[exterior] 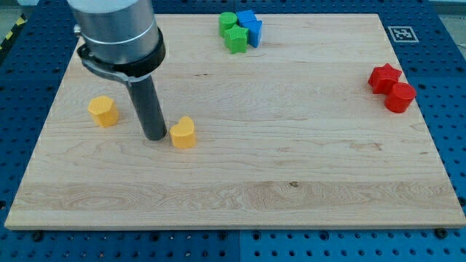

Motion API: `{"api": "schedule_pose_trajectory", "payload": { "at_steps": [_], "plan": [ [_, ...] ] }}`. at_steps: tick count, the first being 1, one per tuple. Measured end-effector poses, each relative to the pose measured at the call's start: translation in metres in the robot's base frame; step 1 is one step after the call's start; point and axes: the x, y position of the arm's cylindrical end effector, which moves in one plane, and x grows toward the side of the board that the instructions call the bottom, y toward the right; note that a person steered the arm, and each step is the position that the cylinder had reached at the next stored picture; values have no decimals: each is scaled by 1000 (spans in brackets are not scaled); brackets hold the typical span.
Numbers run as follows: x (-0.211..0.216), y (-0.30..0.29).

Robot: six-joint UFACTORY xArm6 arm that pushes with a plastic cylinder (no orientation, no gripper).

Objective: Move the yellow heart towards the center

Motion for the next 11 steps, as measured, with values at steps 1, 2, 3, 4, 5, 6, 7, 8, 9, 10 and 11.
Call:
{"api": "schedule_pose_trajectory", "payload": {
  "at_steps": [1,2,3,4,5,6,7,8,9,10,11],
  "plan": [
    [4,53],
    [13,69],
    [46,56],
    [74,83],
    [74,122],
    [58,128],
    [58,128],
    [68,99],
    [46,81],
    [33,78],
    [31,43]
  ]
}}
